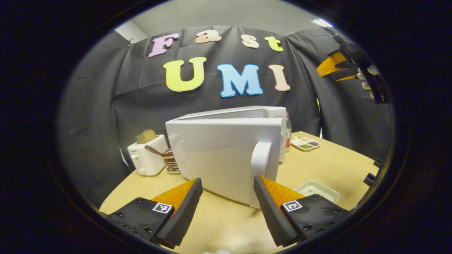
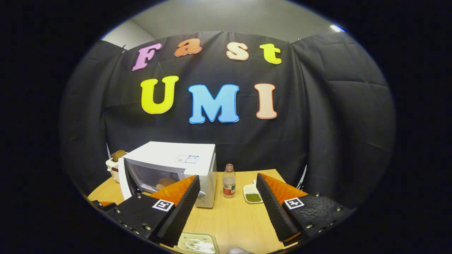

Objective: Open the microwave oven with the left hand, put the food in, and close the microwave oven.

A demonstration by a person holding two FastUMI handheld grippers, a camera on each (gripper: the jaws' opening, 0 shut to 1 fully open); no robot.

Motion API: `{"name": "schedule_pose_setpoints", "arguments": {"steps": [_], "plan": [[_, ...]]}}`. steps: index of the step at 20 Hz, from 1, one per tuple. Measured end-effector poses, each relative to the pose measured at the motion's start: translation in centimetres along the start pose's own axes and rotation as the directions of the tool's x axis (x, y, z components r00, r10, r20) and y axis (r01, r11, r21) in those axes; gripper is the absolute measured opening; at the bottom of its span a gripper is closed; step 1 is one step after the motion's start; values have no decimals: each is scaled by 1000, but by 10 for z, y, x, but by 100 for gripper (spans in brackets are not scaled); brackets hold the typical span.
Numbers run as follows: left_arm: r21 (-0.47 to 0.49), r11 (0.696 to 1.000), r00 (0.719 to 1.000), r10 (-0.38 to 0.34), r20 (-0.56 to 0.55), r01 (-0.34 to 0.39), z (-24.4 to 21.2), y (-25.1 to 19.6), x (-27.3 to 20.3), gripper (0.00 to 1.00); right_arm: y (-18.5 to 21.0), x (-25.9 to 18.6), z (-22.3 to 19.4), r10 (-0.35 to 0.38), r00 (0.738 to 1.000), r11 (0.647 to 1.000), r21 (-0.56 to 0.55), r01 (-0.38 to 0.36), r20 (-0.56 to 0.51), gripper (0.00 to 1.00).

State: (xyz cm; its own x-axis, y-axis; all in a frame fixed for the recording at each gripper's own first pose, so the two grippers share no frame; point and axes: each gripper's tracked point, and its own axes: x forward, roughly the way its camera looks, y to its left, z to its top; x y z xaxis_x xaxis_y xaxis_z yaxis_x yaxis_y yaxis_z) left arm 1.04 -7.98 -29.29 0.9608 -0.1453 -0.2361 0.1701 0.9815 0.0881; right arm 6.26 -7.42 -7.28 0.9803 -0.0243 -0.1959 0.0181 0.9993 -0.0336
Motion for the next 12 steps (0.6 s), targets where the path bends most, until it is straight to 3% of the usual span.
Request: {"name": "schedule_pose_setpoints", "arguments": {"steps": [1, 5, 6, 8, 9, 11, 12], "plan": [[5, 1000, 1000, -11, 4, 11, 5, -7, 10, 99, -8, 2, 0, -11, 1000, 1000, 3, 11, 0, 98], [25, 999, 999, -40, 35, 39, 24, -31, 49, 100, -24, 10, 6, -38, 999, 999, 37, 37, 11, 98], [27, 999, 998, -45, 36, 44, 27, -35, 60, 95, -25, 13, 8, -39, 999, 998, 51, 39, 10, 98], [18, 999, 998, -49, 42, 48, 33, -41, 80, 94, -27, 18, 9, -47, 999, 997, 60, 46, 12, 97], [15, 999, 998, -50, 42, 50, 34, -45, 89, 100, -26, 22, 8, -47, 999, 997, 61, 47, 10, 98], [13, 999, 997, -51, 55, 50, 40, -51, 110, 94, -25, 27, 7, -49, 999, 997, 56, 49, 6, 98], [14, 999, 997, -50, 58, 49, 43, -54, 120, 98, -24, 29, 7, -48, 999, 998, 50, 48, 1, 98]]}}
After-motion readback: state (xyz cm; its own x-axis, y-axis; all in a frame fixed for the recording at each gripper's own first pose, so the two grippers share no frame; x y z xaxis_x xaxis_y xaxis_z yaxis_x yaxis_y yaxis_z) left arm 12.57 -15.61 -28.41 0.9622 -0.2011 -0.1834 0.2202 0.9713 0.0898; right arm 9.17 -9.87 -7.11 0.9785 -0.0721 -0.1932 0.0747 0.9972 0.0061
